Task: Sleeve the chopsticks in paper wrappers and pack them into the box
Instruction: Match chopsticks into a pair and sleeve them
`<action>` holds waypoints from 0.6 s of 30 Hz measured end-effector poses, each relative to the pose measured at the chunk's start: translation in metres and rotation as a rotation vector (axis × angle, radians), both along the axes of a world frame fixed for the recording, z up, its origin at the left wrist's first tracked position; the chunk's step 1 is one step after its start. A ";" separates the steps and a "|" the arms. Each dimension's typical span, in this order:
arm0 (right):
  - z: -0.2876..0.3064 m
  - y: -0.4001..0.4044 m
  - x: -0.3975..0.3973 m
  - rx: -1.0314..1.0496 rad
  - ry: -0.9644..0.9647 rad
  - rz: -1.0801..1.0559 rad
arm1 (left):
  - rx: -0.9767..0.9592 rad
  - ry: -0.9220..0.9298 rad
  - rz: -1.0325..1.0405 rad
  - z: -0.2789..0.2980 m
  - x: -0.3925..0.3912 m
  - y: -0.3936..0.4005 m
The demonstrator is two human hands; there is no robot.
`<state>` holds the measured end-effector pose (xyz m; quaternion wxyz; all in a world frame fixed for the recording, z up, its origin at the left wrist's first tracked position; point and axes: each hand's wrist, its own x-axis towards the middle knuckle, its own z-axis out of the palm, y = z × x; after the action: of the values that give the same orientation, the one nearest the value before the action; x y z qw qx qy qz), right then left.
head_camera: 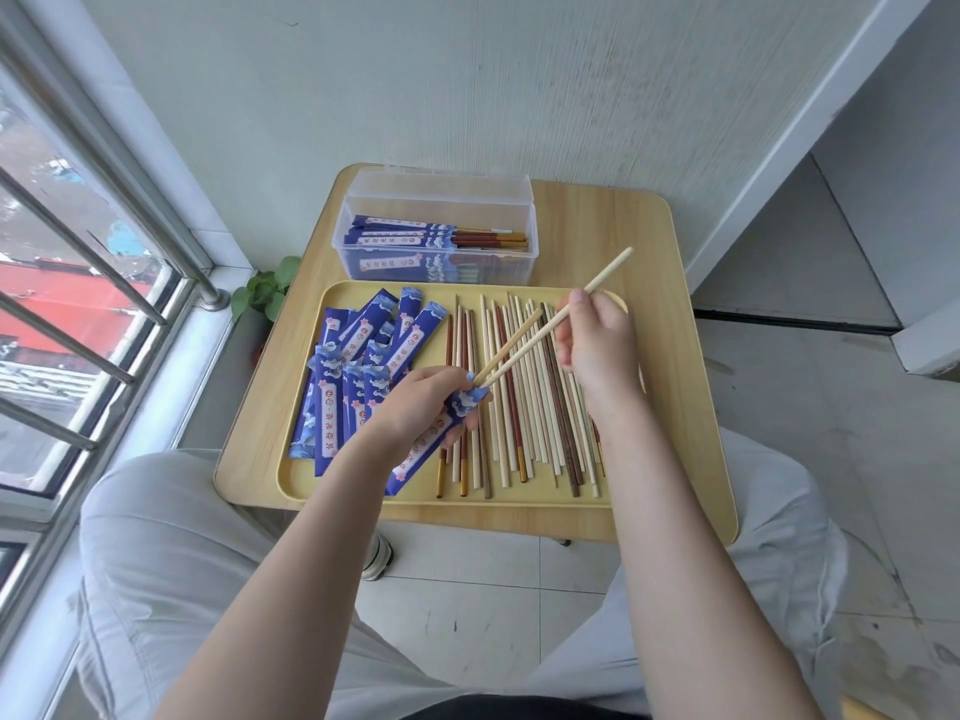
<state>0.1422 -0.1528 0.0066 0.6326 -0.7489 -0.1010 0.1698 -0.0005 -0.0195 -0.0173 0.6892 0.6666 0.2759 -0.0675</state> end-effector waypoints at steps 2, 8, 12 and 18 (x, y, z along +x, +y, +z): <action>-0.005 0.003 -0.005 -0.068 0.071 0.082 | -0.026 -0.028 0.007 0.000 0.002 -0.002; -0.022 0.014 -0.024 -0.173 0.122 0.304 | -0.012 -0.051 0.034 0.000 0.009 -0.010; -0.025 0.015 -0.024 -0.135 0.169 0.312 | -0.054 -0.079 0.037 -0.001 0.007 -0.007; -0.026 0.014 -0.018 -0.040 0.328 0.360 | -0.056 -0.092 0.015 -0.001 0.006 -0.004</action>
<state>0.1247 -0.1389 -0.0192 0.5851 -0.6936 -0.1256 0.4011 0.0057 -0.0232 -0.0182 0.7199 0.6475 0.2469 -0.0394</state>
